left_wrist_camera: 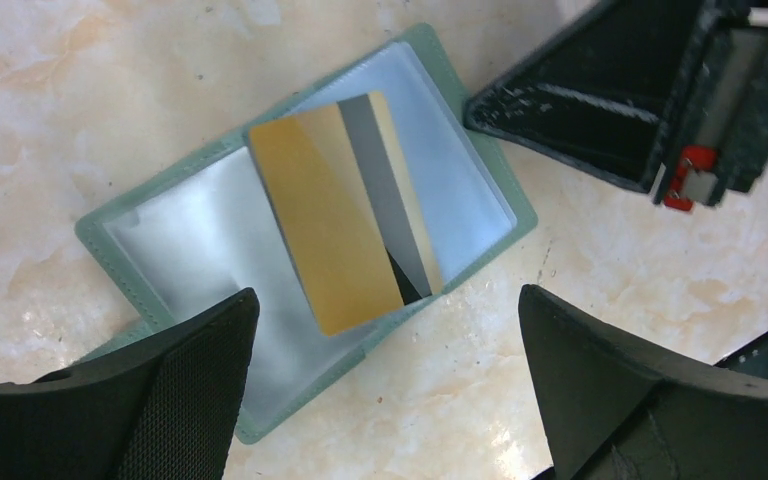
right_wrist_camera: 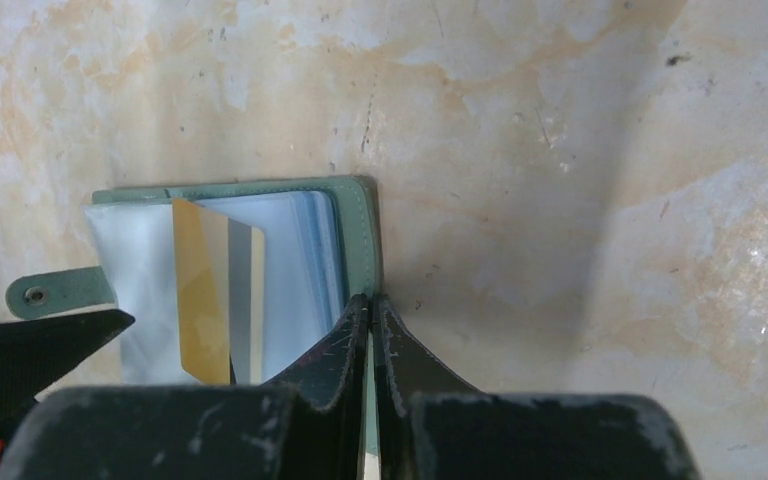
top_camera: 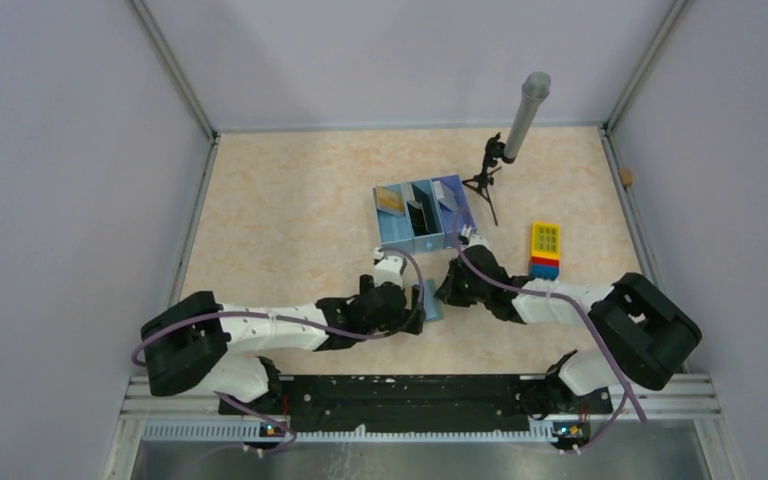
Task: Put the credit cards into the card holder
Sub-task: Insert the credit card into the card holder.
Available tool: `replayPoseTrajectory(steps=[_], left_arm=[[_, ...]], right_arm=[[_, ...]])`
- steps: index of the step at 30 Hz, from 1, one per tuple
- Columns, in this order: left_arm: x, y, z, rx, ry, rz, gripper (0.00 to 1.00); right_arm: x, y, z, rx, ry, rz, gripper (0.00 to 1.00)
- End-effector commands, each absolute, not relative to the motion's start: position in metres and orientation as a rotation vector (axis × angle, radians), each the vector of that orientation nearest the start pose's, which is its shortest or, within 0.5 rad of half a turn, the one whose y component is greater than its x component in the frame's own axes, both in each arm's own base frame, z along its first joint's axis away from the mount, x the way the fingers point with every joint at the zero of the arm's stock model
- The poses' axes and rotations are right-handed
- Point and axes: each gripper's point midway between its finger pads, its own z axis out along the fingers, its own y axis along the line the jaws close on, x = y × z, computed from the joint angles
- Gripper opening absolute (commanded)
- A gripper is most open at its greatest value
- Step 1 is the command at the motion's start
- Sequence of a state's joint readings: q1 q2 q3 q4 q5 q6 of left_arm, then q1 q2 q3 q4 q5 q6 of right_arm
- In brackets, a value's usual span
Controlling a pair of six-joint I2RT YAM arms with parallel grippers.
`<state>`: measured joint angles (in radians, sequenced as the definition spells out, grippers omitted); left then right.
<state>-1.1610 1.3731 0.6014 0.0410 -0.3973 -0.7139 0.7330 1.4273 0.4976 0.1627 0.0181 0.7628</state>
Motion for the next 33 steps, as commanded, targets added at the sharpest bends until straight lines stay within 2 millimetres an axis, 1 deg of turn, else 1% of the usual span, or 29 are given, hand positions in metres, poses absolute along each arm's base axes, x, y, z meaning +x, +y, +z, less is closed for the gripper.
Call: replayPoseTrajectory(steps=[1,4,6,8,9,17,24,26,29,33], left_arm=[[0.174,-0.304,0.062,0.075,2.365,-0.707,0.99],[0.174,-0.302,0.063,-0.026,2.391,-0.778,0.99],[0.176,-0.298,0.063,-0.074,2.394,-0.785,0.99],[0.177,-0.294,0.061,-0.103,2.403,-0.778,0.99],[0.177,-0.292,0.060,-0.115,2.409,-0.778,0.99],[0.163,-0.298,0.057,-0.154,2.478,-0.855,0.97],[0.151,-0.306,0.051,-0.166,2.552,-0.903,0.97],[0.149,-0.307,0.051,-0.176,2.562,-0.912,0.97],[0.146,-0.309,0.052,-0.187,2.577,-0.938,0.98],[0.140,-0.305,0.046,-0.194,2.610,-0.916,0.98]], right_arm=[[0.207,0.238,0.012,-0.015,2.525,0.702,0.00],[0.202,0.240,0.018,-0.034,2.513,0.729,0.04],[0.200,0.241,0.020,-0.047,2.511,0.736,0.06],[0.198,0.240,0.021,-0.053,2.512,0.740,0.05],[0.198,0.240,0.021,-0.053,2.511,0.740,0.01],[0.199,0.233,0.010,0.004,2.538,0.676,0.00],[0.200,0.234,0.009,0.017,2.542,0.679,0.00],[0.203,0.232,0.009,0.029,2.531,0.655,0.00],[0.203,0.231,0.008,0.031,2.533,0.648,0.00],[0.204,0.230,0.008,0.037,2.530,0.647,0.00]])
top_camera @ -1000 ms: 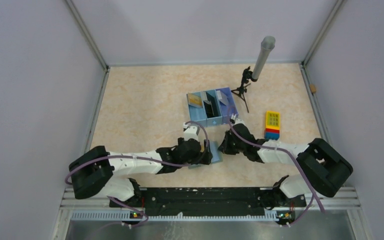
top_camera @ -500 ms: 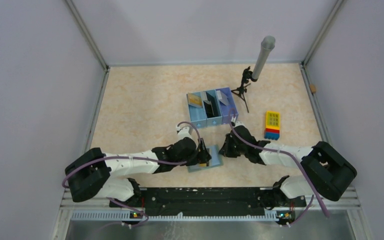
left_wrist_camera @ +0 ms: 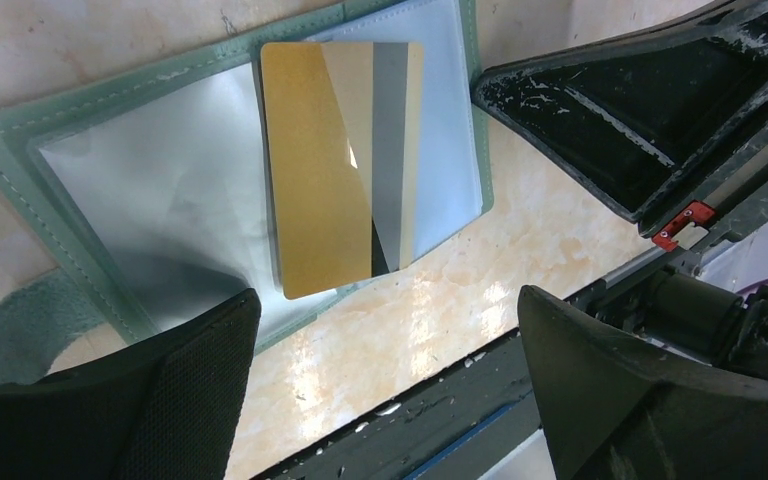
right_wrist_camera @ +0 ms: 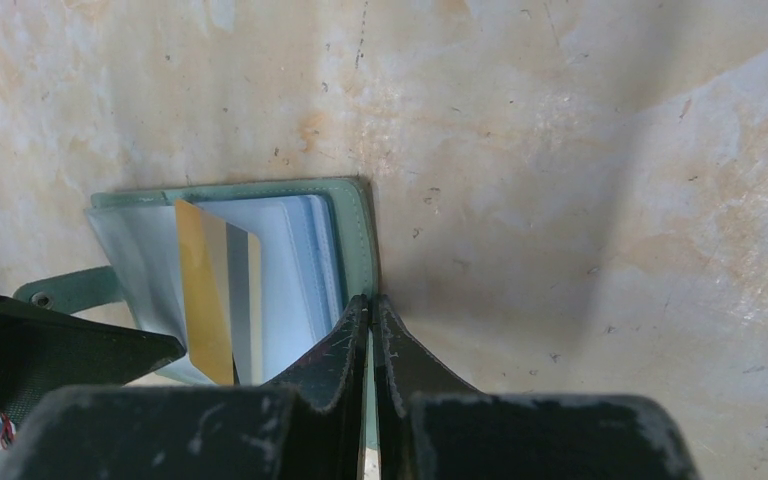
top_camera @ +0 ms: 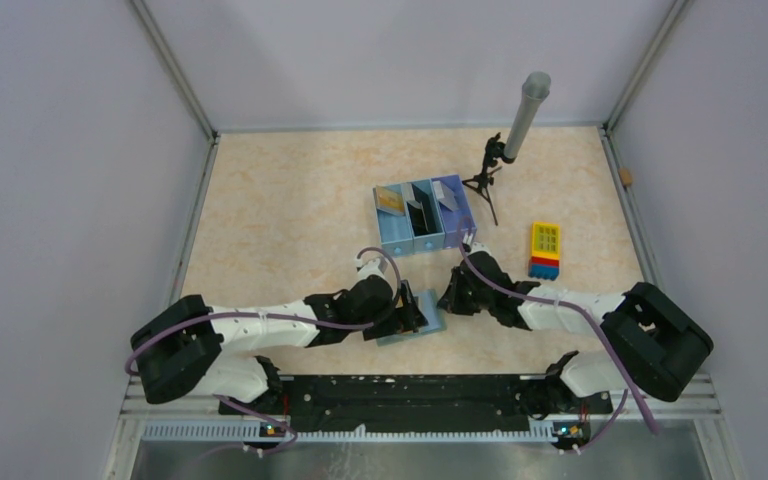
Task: Put the credit cards into the card holder
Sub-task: Insert the credit card into the card holder.
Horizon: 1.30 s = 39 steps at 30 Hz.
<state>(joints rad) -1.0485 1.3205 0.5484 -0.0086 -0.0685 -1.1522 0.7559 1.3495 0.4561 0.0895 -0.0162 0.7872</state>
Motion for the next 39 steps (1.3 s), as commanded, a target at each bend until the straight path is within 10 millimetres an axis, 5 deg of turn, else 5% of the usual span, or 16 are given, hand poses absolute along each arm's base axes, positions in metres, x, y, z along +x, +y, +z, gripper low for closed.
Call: replayPoseTrajectory(steps=[1,39], left_arm=[[0.140,-0.305,0.047,-0.194,2.609,-0.921,0.98],[0.148,-0.337,0.068,-0.166,2.529,-1.078,0.99]], right_arm=[[0.204,0.231,0.008,0.038,2.528,0.649,0.00],[0.204,0.230,0.005,0.031,2.538,0.634,0.00]])
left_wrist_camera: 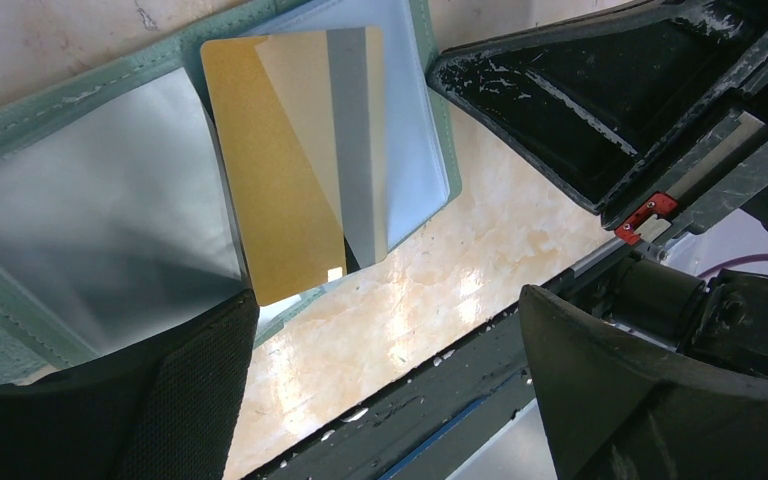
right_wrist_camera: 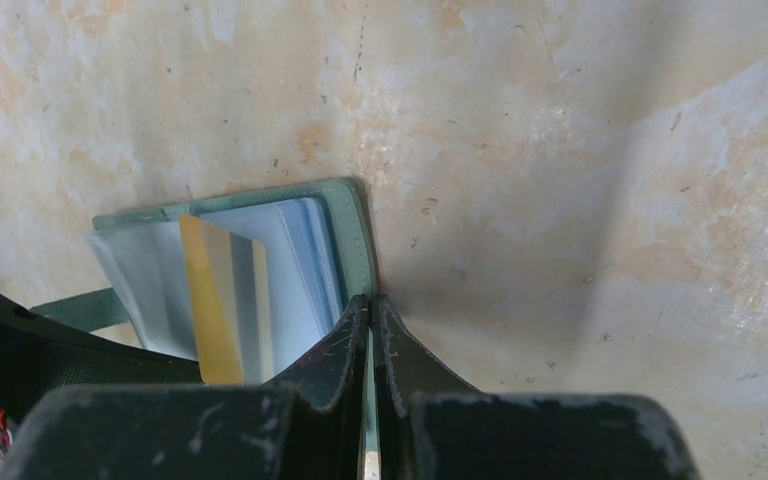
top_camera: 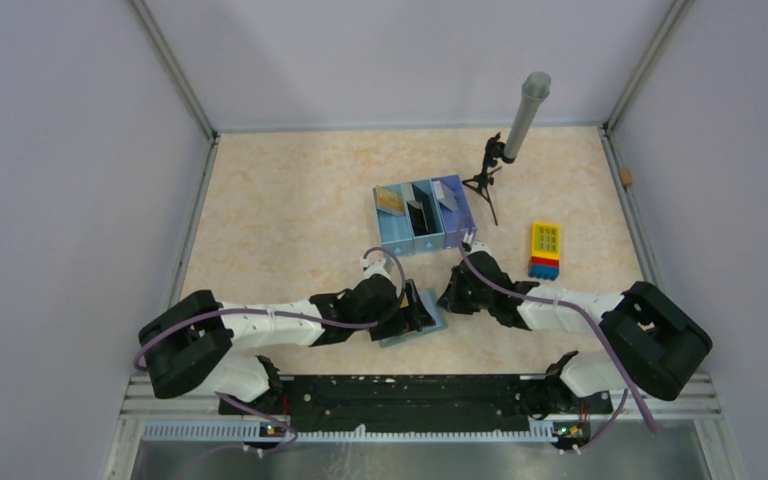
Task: Put the credit cards into the card holder
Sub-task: Insert the credit card into the card holder.
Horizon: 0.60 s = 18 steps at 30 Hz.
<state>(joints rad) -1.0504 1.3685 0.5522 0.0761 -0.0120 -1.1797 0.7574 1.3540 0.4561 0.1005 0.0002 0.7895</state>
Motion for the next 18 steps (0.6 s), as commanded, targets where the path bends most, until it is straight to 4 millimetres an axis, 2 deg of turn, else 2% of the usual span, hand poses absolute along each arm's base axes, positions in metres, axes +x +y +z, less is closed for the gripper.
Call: replayPoseTrajectory(steps=[1,4,8,13,18], left_arm=[[0.149,-0.337,0.068,-0.167,2.528,-1.076,0.99],[0.150,-0.332,0.067,-0.147,2.533,-1.025,0.99],[0.156,-0.313,0.062,-0.062,2.521,-0.856,0.99],[0.163,-0.299,0.066,0.194,2.430,-0.717,0.99],[0.159,-0.304,0.059,0.521,2.334,-0.617,0.99]], right_arm=[[0.204,0.230,0.005,0.031,2.537,0.634,0.00],[0.204,0.230,0.005,0.030,2.538,0.632,0.00],[0.204,0.229,0.004,0.031,2.539,0.631,0.00],[0.203,0.228,0.004,0.032,2.539,0.626,0.00],[0.203,0.227,0.002,0.038,2.542,0.622,0.00]])
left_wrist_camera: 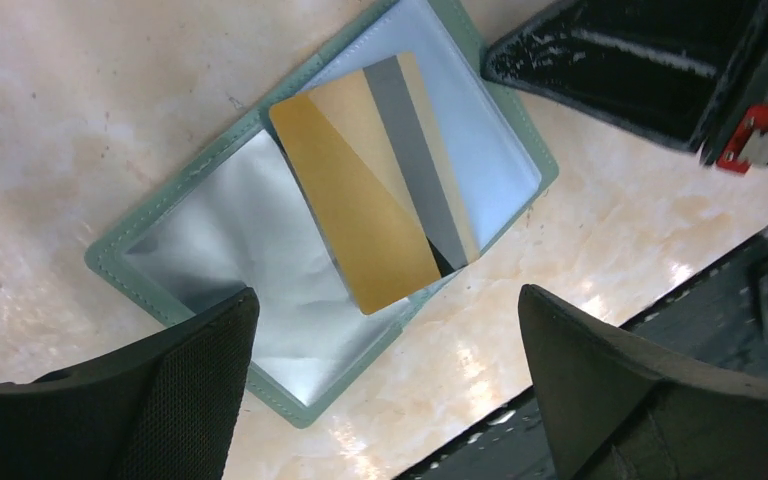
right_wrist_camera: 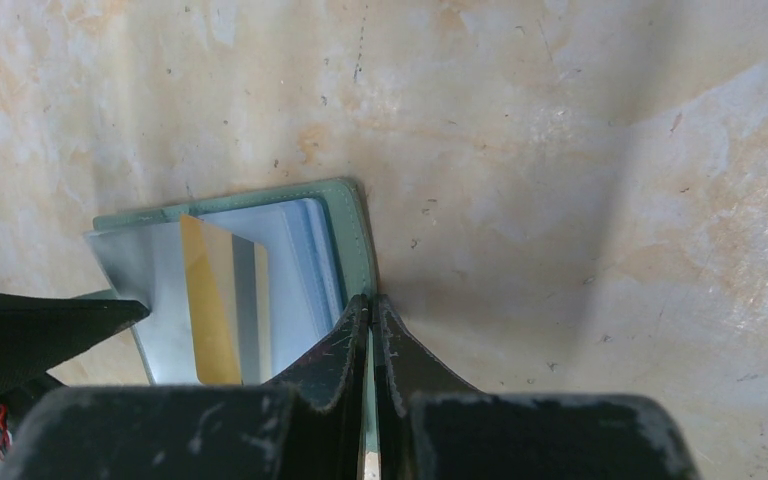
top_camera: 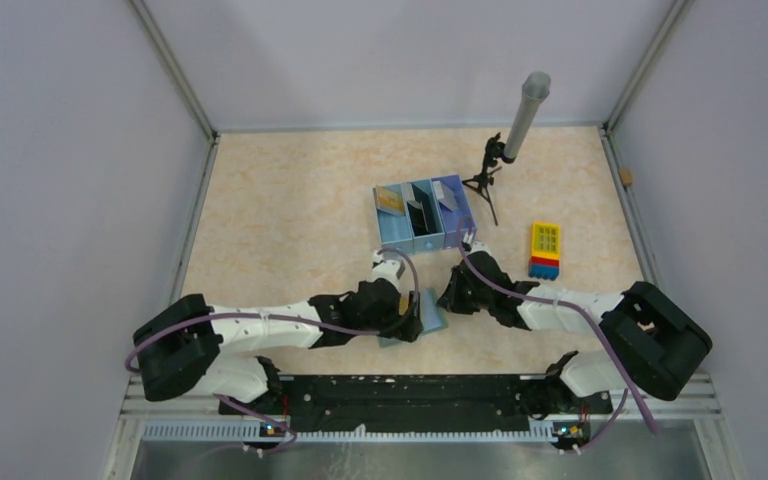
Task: Put the credit cards into the card holder
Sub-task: Insert the credit card into the card holder.
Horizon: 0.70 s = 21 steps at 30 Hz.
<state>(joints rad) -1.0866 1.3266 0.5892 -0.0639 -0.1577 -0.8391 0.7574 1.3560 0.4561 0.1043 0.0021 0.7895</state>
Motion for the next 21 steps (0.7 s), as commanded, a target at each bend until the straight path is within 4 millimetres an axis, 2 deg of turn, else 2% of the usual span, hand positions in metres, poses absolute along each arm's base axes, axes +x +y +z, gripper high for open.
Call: replayPoseTrajectory(steps=[1,3,6,14,21], left_arm=[[0.159,-0.306,0.058,0.571,2.313,-0.586,0.99],[0.158,-0.309,0.055,0.647,2.274,-0.522,0.99],[0.160,-0.307,0.047,0.659,2.269,-0.455,0.99],[0.167,-0.298,0.035,0.604,2.278,-0.284,0.99],[0.167,-0.299,0.030,0.589,2.273,-0.229,0.99]], right_arm=[[0.202,0.227,0.002,0.038,2.542,0.623,0.00],[0.202,0.227,0.002,0.040,2.543,0.621,0.00],[0.203,0.227,0.003,0.039,2.542,0.620,0.00],[0.203,0.227,0.004,0.038,2.542,0.620,0.00],[0.203,0.227,0.003,0.044,2.541,0.621,0.00]])
